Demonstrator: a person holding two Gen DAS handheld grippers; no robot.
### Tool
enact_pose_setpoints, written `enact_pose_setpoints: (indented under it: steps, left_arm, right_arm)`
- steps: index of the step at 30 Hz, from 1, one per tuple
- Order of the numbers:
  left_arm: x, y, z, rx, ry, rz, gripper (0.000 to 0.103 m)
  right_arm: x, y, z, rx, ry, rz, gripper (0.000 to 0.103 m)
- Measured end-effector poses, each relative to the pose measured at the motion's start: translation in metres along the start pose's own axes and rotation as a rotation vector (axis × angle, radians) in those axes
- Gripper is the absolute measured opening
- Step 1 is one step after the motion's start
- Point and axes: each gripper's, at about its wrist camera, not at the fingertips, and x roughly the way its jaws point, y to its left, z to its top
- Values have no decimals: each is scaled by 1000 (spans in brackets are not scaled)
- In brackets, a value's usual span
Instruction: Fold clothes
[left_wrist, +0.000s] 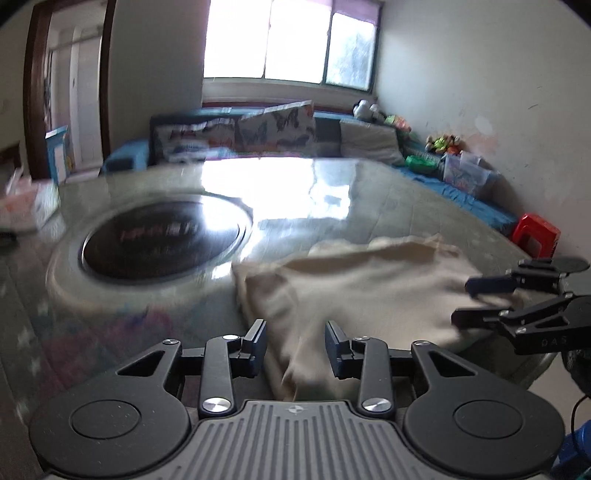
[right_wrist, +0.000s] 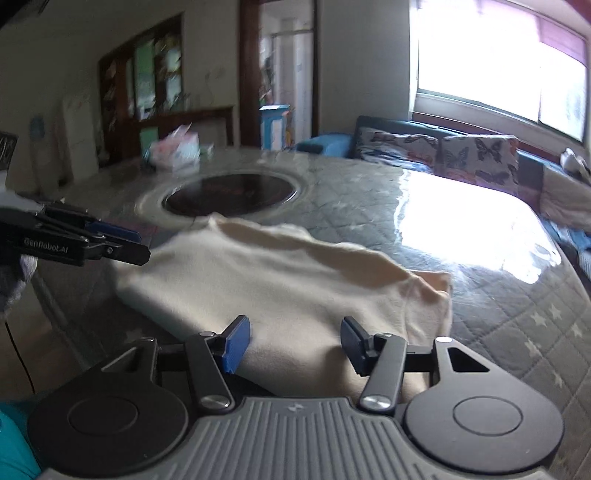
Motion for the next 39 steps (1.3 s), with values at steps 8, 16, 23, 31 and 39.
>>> enact_pose_setpoints:
  steps: [8, 16, 23, 31, 39]
  left_arm:
    - [38, -7, 3, 13, 49, -24, 30]
    - [38, 14, 11, -36, 53, -31, 30]
    - [56, 12, 27, -8, 45, -6, 30]
    - [79, 20, 24, -21, 90, 29, 31]
    - [76, 14, 33, 2, 66, 25, 30]
  right_arm:
    - [-5, -20, -14, 78, 17, -25, 52]
    - [-4, -25, -2, 85, 33, -4, 52]
    - [22, -36, 27, 65, 27, -26, 52]
    - [66, -47, 43, 82, 118, -2, 49]
    - [62, -35, 62, 46, 78, 26, 47]
